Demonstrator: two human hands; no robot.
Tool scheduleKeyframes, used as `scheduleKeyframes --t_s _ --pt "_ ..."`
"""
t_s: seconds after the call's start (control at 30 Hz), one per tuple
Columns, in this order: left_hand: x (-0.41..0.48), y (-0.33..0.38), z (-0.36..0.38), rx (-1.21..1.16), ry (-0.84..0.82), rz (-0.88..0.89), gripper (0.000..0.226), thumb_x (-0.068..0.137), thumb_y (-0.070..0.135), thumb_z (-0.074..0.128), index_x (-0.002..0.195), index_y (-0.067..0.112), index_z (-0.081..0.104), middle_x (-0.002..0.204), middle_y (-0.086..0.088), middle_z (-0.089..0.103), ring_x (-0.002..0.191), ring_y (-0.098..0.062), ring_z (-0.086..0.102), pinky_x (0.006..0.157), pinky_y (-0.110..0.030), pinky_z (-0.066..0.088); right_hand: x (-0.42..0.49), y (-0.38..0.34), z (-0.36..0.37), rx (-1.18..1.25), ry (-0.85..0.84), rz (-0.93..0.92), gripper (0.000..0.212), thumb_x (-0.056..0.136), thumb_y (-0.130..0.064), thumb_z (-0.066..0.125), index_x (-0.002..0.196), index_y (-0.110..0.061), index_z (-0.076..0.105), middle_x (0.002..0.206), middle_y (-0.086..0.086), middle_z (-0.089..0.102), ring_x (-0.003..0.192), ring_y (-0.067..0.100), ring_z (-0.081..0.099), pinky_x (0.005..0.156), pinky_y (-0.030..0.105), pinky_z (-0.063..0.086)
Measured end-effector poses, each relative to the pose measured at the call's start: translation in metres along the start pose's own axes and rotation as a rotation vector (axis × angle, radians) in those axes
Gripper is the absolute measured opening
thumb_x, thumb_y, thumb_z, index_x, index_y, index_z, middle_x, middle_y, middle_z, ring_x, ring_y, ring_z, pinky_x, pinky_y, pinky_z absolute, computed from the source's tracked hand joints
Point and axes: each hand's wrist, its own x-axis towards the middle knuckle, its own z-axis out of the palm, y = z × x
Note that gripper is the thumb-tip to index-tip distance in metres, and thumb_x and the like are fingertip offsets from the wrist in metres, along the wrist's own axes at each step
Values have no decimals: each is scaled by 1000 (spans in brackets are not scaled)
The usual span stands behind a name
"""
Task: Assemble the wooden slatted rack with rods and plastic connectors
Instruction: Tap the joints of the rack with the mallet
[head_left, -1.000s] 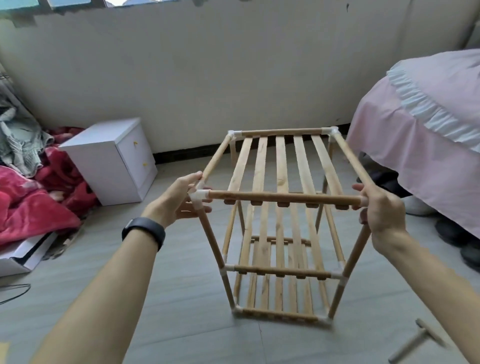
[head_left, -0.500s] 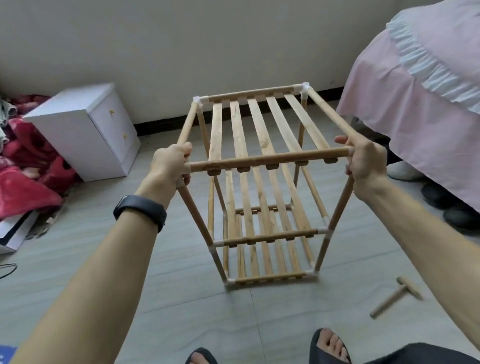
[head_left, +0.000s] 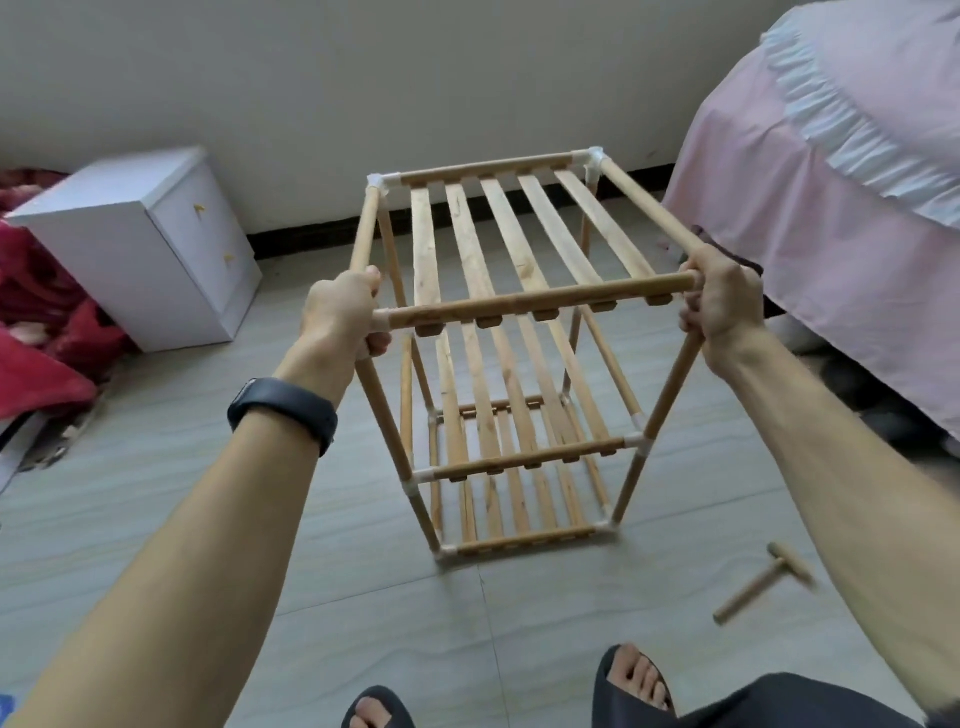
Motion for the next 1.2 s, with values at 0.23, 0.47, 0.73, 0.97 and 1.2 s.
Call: scheduleKeyframes --t_s 0.23,0.47,0.73,0.97,1.2 --pt "-1 0 9 33 35 -2 28 103 34 50 116 11 59 79 1 47 60 -11 44 58 -26 46 3 4 3 -24 7 1 27 85 -24 54 58 -24 47 45 -11 37 44 9 33 48 27 31" --pt "-2 4 8 30 9 -30 33 103 35 50 123 10 57 79 0 48 58 -11 44 54 -25 44 8 6 3 -42 -85 -28 19 90 -25 53 72 -20 56 45 -13 37 43 7 34 47 23 33" --pt "-5 3 -19 33 -31 -44 22 103 31 48 111 12 57 79 -1 46 57 -12 43 51 -24 43 -4 7 22 -130 -53 -41 39 100 -59 43 99 -22 54 77 0 53 66 11 51 64 27 45" --pt "7 6 -55 89 75 -42 29 102 30 50 115 7 64 79 -4 47 60 -16 44 53 -27 42 -7 14 54 -84 -335 27 64 103 -63 26 119 -9 58 107 17 67 99 27 63 90 44 47" --pt "27 4 -75 196 198 2 29 105 30 49 109 7 66 80 -8 53 62 -20 50 55 -30 47 -1 30 85 11 -435 -62 43 103 -50 43 96 -10 57 90 16 57 80 24 52 78 34 48"
